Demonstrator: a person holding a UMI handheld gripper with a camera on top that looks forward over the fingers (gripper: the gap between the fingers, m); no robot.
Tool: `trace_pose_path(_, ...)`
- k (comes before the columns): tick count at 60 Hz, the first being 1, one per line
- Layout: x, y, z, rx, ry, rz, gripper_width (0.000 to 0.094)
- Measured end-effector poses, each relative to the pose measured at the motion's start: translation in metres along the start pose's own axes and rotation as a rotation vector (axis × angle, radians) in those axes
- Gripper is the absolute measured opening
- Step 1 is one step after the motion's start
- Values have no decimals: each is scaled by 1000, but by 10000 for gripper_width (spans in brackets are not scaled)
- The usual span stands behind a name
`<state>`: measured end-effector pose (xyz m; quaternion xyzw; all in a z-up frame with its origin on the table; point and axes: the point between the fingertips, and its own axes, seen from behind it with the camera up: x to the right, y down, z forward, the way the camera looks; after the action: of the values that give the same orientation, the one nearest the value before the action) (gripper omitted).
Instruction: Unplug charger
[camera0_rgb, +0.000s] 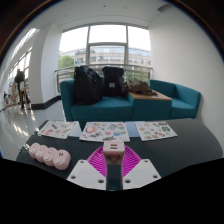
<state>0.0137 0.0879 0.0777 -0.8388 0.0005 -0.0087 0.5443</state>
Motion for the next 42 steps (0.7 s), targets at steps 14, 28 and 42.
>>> trace_pose_path(14, -1, 50, 23, -101, -10, 28, 205)
trace_pose_path(28, 7, 58, 32, -108, 16, 62, 314)
trace_pose_path(42, 12, 42, 22, -77, 44, 22, 555)
